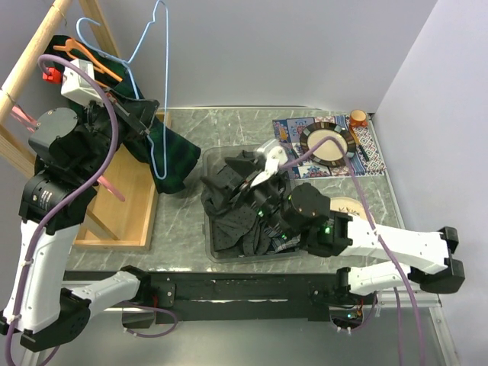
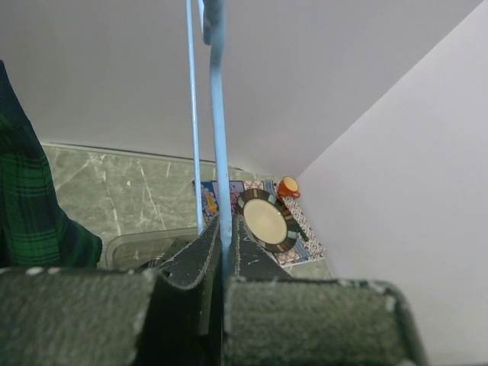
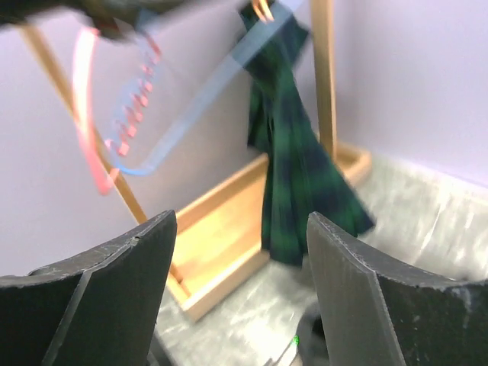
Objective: Remove the skirt from the hanger
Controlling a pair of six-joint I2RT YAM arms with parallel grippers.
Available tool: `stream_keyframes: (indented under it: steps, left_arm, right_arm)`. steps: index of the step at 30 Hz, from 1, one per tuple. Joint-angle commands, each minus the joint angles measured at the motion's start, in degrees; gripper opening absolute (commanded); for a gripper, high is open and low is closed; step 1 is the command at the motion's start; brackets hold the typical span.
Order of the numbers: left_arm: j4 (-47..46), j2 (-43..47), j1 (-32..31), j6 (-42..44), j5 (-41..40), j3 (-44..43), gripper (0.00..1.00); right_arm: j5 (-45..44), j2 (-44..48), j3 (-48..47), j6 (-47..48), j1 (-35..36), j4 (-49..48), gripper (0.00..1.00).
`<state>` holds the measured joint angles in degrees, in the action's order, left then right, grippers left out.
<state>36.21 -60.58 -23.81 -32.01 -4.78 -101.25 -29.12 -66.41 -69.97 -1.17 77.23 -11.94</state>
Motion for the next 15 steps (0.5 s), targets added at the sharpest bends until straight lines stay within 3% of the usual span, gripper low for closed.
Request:
stream_keyframes:
  steps: [1,9,15]
  left_arm:
    - [-3.5,0.4,0.1,-3.8,-1.5,-1.0,0.01]
    - [-6.9,1.2,0.1,-6.1,-2.2,1.4,0.01]
    - [-6.6,0.9,0.1,-6.2,-1.8,1.3,0.01]
  right_arm:
    - [-2.6,-4.2,-6.8,19.2,4.5,-9.2,0.75]
    - [-2.7,-13.4,-19.7,26.7,6.4,-4.3,0.76]
    - [-1.4,-16.4,-21.2,30.2,7.9,-3.8,0.76]
